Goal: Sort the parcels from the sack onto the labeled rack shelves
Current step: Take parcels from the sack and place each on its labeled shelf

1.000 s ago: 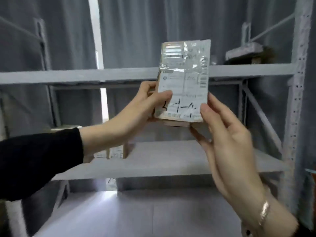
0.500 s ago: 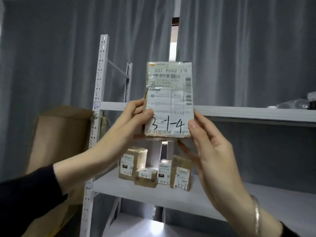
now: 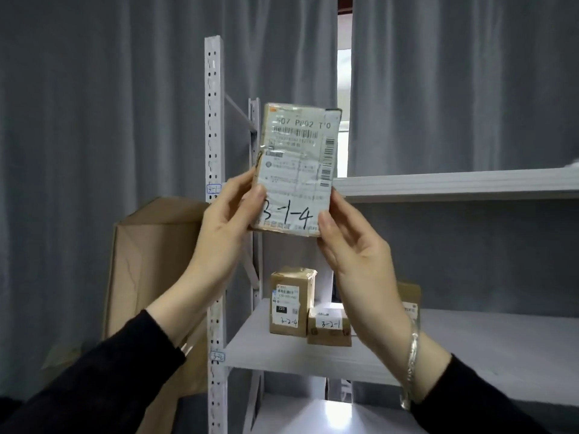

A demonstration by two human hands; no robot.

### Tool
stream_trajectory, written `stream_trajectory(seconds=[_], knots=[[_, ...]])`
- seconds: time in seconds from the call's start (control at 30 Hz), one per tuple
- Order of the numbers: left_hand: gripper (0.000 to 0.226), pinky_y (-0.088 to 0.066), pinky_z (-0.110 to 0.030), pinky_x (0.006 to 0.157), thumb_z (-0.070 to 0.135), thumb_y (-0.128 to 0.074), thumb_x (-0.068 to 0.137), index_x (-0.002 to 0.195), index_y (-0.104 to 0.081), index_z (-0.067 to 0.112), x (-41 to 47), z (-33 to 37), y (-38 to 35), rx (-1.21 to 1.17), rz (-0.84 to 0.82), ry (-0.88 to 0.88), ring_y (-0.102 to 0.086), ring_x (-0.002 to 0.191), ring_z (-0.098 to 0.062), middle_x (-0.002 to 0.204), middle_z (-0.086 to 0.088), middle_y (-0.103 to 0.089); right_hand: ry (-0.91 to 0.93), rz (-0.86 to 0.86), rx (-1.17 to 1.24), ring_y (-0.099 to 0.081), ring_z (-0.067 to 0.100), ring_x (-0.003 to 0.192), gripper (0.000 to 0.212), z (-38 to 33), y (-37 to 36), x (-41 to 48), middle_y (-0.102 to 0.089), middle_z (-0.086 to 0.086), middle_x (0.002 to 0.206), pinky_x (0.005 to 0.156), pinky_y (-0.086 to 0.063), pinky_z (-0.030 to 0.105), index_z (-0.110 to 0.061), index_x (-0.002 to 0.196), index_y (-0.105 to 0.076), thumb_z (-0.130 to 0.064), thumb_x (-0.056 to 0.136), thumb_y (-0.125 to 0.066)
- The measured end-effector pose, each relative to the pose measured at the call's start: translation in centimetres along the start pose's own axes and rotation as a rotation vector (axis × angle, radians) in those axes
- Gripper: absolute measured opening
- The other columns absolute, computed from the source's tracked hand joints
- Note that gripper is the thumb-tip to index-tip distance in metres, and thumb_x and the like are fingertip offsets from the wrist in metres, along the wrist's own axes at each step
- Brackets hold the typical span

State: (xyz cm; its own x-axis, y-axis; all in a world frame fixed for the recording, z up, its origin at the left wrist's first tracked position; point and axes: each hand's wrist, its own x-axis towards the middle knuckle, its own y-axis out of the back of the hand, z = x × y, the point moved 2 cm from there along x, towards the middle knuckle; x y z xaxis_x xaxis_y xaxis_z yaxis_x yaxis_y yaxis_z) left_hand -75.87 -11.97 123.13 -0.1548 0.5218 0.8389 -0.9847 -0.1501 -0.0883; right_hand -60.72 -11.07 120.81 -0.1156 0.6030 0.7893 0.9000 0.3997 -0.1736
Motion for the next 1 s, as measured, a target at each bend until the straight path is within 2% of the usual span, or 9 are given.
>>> stream_trajectory(seconds=[0.13,0.27,0.37,0.47,0.6,0.7,0.77,0.87,1.0], knots=[[0.018,-0.052,-0.022,0.080,0.023,-0.059,0.084,0.101,-0.062,0.021,-1.4,-3.2,1.9,-0.081,0.154,-0.027,-0.066,0.098,-0.006,0.097,0.009,-0.072,-0.028,0.007,-0.035,-0.061,0.001,0.111,0.042,3.8,-1.1,-0.2,-0.066,-0.006,0.120,0.092,-0.049,0.014,-0.023,0.130,-0.051,-0.016,0.089,-0.055],[0.021,-0.052,-0.016,0.075,0.019,-0.060,0.083,0.104,-0.063,0.019,-6.0,-7.9,3.0,-0.014,0.329,0.069,-0.065,0.092,-0.003,0.100,0.004,-0.070,-0.114,0.099,-0.045,-0.064,0.001,0.103,0.038,9.0,-1.5,-3.1,-0.068,-0.003,0.115,0.080,-0.052,0.011,-0.021,0.124,-0.056,-0.012,0.088,-0.058],[0.019,-0.052,-0.014,0.072,0.014,-0.058,0.088,0.106,-0.063,0.019,-8.6,-10.7,4.0,-0.025,0.391,0.164,-0.067,0.091,-0.001,0.095,0.010,-0.071,-0.192,0.167,-0.014,-0.065,0.005,0.103,0.035,12.7,-1.8,-5.2,-0.068,0.002,0.116,0.082,-0.051,0.012,-0.019,0.119,-0.059,-0.009,0.085,-0.061],[0.020,-0.055,-0.017,0.072,0.017,-0.056,0.088,0.105,-0.063,0.025,-8.6,-11.8,4.8,-0.006,0.362,0.197,-0.067,0.093,-0.003,0.093,0.012,-0.073,-0.214,0.190,-0.014,-0.065,0.004,0.103,0.031,14.3,-1.8,-5.1,-0.068,0.000,0.114,0.082,-0.051,0.011,-0.022,0.113,-0.062,-0.009,0.084,-0.063],[0.033,-0.051,-0.021,0.091,0.028,-0.055,0.082,0.114,-0.061,0.029,-4.9,-11.9,4.8,0.064,0.277,0.126,-0.063,0.108,-0.004,0.112,0.011,-0.068,-0.162,0.205,-0.049,-0.067,-0.002,0.096,0.033,14.0,-1.2,-1.4,-0.071,-0.006,0.106,0.078,-0.052,0.011,-0.019,0.114,-0.063,-0.012,0.083,-0.064],[0.033,-0.048,-0.008,0.086,0.019,-0.053,0.088,0.115,-0.055,0.037,0.7,-11.0,3.3,0.074,0.126,-0.001,-0.057,0.109,0.010,0.111,0.026,-0.064,-0.010,0.189,-0.090,-0.065,-0.003,0.097,0.034,12.3,-0.1,4.2,-0.070,-0.009,0.105,0.076,-0.051,0.007,-0.015,0.117,-0.062,-0.011,0.083,-0.063],[0.037,-0.045,-0.005,0.087,0.013,-0.051,0.091,0.122,-0.051,0.033,4.7,-10.3,2.1,0.088,0.073,-0.084,-0.054,0.113,0.011,0.117,0.025,-0.060,0.098,0.182,-0.121,-0.065,-0.004,0.099,0.033,10.9,0.5,8.1,-0.069,-0.010,0.105,0.078,-0.050,0.007,-0.014,0.118,-0.062,-0.010,0.085,-0.062],[0.042,-0.044,-0.012,0.096,0.012,-0.051,0.092,0.131,-0.045,0.027,9.7,-10.3,0.6,0.108,0.064,-0.188,-0.052,0.120,0.004,0.126,0.014,-0.058,0.214,0.216,-0.156,-0.064,-0.004,0.099,0.032,10.0,1.4,13.0,-0.069,-0.014,0.103,0.080,-0.049,0.008,-0.019,0.116,-0.062,-0.009,0.086,-0.062],[0.044,-0.047,-0.009,0.088,0.008,-0.052,0.092,0.133,-0.045,0.022,14.2,-11.8,-1.0,0.096,0.080,-0.275,-0.056,0.112,0.007,0.121,0.014,-0.060,0.303,0.175,-0.206,-0.064,-0.002,0.102,0.033,10.2,3.3,18.0,-0.068,-0.011,0.107,0.084,-0.050,0.011,-0.016,0.120,-0.062,-0.010,0.087,-0.061]])
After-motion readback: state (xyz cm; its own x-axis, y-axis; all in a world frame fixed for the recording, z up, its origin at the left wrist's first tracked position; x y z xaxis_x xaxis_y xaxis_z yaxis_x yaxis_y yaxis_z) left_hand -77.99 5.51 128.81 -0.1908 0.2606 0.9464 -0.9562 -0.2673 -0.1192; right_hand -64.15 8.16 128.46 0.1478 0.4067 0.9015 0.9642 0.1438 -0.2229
